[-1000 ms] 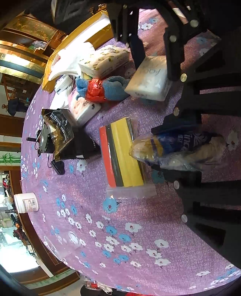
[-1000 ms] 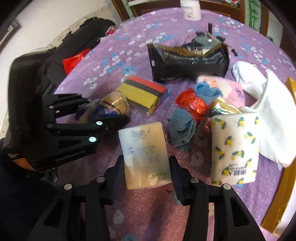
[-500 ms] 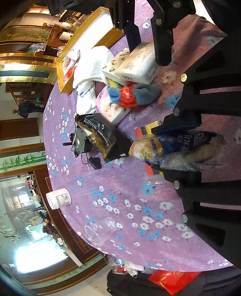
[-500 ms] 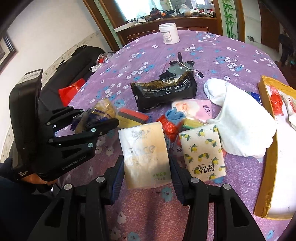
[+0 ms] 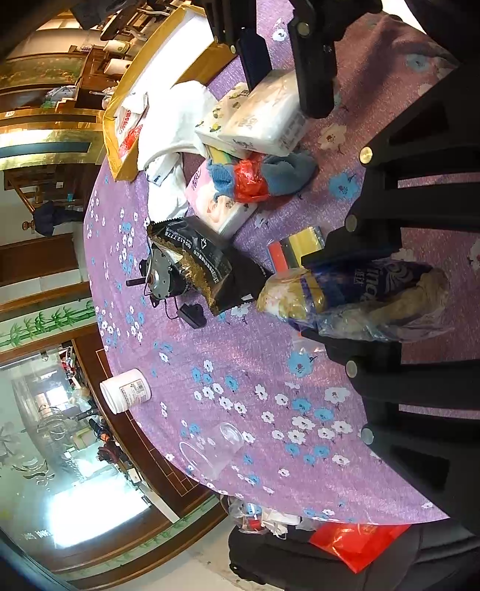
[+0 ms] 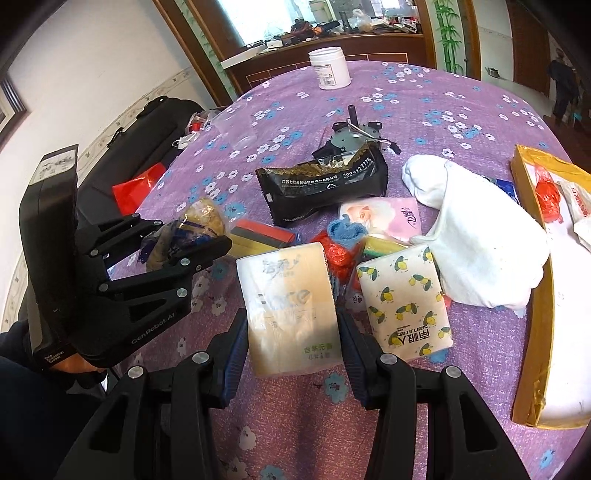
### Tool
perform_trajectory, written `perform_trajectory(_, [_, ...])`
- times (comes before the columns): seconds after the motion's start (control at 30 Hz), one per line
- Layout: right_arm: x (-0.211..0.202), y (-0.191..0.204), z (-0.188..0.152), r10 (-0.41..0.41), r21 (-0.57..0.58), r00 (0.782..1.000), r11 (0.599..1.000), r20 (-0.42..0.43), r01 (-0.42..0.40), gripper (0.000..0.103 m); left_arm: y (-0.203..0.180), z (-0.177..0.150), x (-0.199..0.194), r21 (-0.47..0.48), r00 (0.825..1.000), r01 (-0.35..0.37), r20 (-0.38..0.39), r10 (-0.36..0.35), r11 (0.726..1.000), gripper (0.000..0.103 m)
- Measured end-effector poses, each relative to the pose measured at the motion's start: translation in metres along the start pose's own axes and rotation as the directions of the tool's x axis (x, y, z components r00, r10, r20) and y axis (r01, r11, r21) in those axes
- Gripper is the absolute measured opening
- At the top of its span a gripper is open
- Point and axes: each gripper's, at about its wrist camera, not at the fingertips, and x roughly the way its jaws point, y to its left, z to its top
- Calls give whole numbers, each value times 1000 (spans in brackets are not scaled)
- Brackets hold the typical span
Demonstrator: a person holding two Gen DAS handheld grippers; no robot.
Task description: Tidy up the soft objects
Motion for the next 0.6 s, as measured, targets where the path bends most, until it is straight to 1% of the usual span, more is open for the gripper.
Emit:
perform_trajectory(0.4, [-9, -3, -9, -38, 48, 999, 998, 0, 38, 51, -7, 1, 4, 24, 1000, 11, 4, -12, 1000, 29])
perform_trajectory(0.6, [-12, -6, -8, -21, 30, 1000, 999, 0, 21, 51, -12, 2, 4, 25, 1000, -8, -1, 8, 1000, 29])
